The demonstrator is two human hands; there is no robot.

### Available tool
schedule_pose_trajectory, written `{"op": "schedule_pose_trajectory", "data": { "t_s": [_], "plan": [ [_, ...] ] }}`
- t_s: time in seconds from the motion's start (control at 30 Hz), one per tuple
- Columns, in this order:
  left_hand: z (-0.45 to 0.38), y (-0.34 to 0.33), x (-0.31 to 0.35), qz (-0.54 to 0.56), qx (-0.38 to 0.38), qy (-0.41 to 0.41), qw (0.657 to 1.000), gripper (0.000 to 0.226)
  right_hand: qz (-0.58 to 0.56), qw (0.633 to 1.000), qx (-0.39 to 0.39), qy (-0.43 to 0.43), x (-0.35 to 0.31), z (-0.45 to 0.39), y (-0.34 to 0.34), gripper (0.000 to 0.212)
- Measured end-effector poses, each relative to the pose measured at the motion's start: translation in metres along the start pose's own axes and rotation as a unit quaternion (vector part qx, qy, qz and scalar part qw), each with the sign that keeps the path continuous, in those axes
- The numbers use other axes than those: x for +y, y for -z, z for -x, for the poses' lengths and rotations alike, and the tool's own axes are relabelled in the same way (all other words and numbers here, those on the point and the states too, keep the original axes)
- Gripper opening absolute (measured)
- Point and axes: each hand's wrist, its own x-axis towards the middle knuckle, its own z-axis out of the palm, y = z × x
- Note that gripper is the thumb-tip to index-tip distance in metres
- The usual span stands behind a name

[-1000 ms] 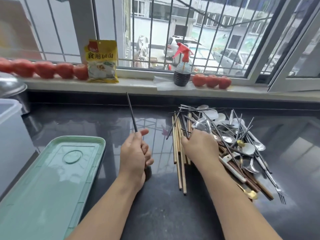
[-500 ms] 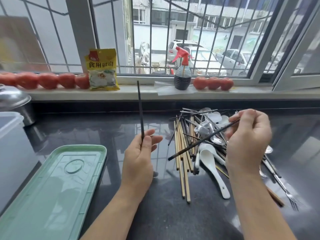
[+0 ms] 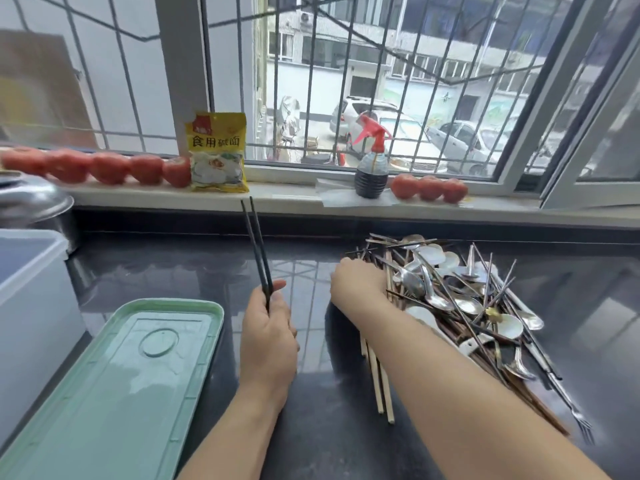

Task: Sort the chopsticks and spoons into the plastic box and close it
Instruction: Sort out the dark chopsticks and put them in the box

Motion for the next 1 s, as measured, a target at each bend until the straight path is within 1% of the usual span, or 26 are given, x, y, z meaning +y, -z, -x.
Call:
{"op": "schedule_pose_trajectory", "data": {
  "t_s": [0.1,0.17,0.23,0.27,0.3,0.33,0.37,0.4,0.43,0.47,0.5,0.53,0.57,0.6,0.63,0.67,0.73,0.77,0.8,0.83,0.9,1.0],
  "plan": [
    [-0.003,-0.002,-0.003,0.009,0.005,0.016,1.000,0.021,0.039,0.999,0.019,0.022,-0.006,-0.004,-0.005,0.034],
    [-0.004,-0.002,-0.001,0.027,0.007,0.029,0.999,0.021,0.020,0.998,0.042,0.039,-0.007,-0.001,0.000,0.029],
    [-0.004,-0.001,0.001,0.033,0.005,0.032,0.999,0.020,-0.050,0.996,0.064,0.041,-0.003,0.004,0.011,0.019],
    [-0.004,0.000,0.002,0.031,0.005,0.034,0.999,0.020,-0.117,0.990,0.067,0.041,0.001,0.009,0.019,0.017],
    [-0.003,0.000,0.002,0.026,0.002,0.037,0.999,0.020,-0.211,0.974,0.061,0.050,0.006,0.017,0.028,0.020],
    [-0.004,0.000,0.002,0.022,-0.003,0.040,0.999,0.020,-0.321,0.943,0.049,0.067,0.012,0.028,0.037,0.023],
    [-0.003,-0.001,0.002,0.020,-0.010,0.041,0.999,0.021,-0.429,0.898,0.038,0.095,0.020,0.043,0.044,0.024],
    [-0.003,-0.002,0.002,0.019,-0.015,0.040,0.999,0.021,-0.511,0.849,0.044,0.129,0.028,0.060,0.050,0.020],
    [-0.001,-0.002,0.004,0.018,-0.019,0.034,0.999,0.022,-0.564,0.807,0.073,0.156,0.038,0.077,0.053,0.015],
    [0.000,-0.003,0.005,0.015,-0.022,0.026,0.999,0.023,-0.602,0.772,0.116,0.169,0.048,0.093,0.056,0.010],
    [0.002,-0.004,0.007,0.013,-0.028,0.020,0.999,0.023,-0.631,0.739,0.168,0.165,0.057,0.106,0.058,0.010],
    [0.005,-0.004,0.009,0.018,-0.038,0.019,0.999,0.024,-0.657,0.708,0.214,0.147,0.066,0.116,0.059,0.017],
    [0.007,-0.005,0.011,0.034,-0.051,0.024,0.998,0.025,-0.687,0.675,0.235,0.128,0.075,0.121,0.060,0.026],
    [0.009,-0.006,0.014,0.062,-0.065,0.040,0.995,0.026,-0.717,0.648,0.230,0.112,0.084,0.124,0.062,0.032],
    [0.011,-0.006,0.018,0.105,-0.082,0.066,0.989,0.027,-0.737,0.639,0.200,0.095,0.090,0.126,0.065,0.036],
    [0.014,-0.007,0.024,0.153,-0.107,0.100,0.977,0.028,-0.740,0.650,0.155,0.081,0.093,0.127,0.067,0.040],
    [0.022,-0.008,0.035,0.203,-0.191,0.172,0.945,0.031,-0.696,0.712,0.069,0.064,0.092,0.128,0.065,0.045],
    [0.027,-0.009,0.040,0.196,-0.242,0.201,0.929,0.032,-0.664,0.744,0.047,0.064,0.089,0.127,0.062,0.047],
    [0.031,-0.009,0.043,0.177,-0.291,0.220,0.914,0.032,-0.638,0.766,0.037,0.064,0.084,0.125,0.059,0.048],
    [0.035,-0.010,0.043,0.155,-0.330,0.232,0.902,0.033,-0.622,0.780,0.040,0.056,0.080,0.122,0.057,0.049],
    [0.039,-0.012,0.041,0.137,-0.379,0.247,0.881,0.032,-0.608,0.791,0.062,0.030,0.071,0.113,0.052,0.048],
    [0.037,-0.012,0.032,0.130,-0.403,0.248,0.871,0.029,-0.609,0.789,0.082,0.006,0.058,0.105,0.048,0.047]
  ]
}}
